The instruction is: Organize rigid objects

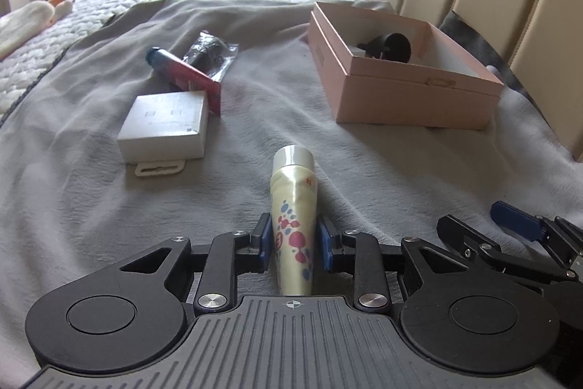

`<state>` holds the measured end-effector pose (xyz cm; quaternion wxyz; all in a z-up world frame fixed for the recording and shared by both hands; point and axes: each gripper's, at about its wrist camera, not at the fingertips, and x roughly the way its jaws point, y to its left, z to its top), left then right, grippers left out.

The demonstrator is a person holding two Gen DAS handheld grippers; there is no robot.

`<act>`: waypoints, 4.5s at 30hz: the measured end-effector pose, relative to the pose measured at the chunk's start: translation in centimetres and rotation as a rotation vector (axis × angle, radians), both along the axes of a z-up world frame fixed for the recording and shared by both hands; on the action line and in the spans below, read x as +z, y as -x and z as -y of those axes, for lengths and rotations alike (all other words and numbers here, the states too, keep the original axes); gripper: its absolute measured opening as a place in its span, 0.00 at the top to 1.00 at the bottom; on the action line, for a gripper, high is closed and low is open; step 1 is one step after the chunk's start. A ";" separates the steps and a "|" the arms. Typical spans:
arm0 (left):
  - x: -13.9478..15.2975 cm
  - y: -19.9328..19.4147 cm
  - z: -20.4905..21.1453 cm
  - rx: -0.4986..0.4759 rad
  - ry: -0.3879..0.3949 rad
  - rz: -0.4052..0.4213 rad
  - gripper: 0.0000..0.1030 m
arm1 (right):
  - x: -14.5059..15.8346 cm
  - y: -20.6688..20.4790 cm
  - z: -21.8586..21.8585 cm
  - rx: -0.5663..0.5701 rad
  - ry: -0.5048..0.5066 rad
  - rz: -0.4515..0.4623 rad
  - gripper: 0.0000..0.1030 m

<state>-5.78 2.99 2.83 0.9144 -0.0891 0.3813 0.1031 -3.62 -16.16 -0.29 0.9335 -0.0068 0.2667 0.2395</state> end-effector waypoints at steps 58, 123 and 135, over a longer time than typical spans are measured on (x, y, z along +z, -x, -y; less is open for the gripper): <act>-0.4 5.5 -14.2 -0.160 0.365 0.289 0.71 | 10.7 -5.0 -22.9 0.330 0.255 -0.017 0.32; 5.7 -20.9 2.6 -0.097 0.295 0.299 0.70 | 8.6 0.8 9.2 0.036 0.089 0.021 0.85; 4.0 -8.6 -1.5 -0.222 0.315 0.195 0.70 | 12.2 -6.0 6.8 -0.044 0.042 -0.026 0.85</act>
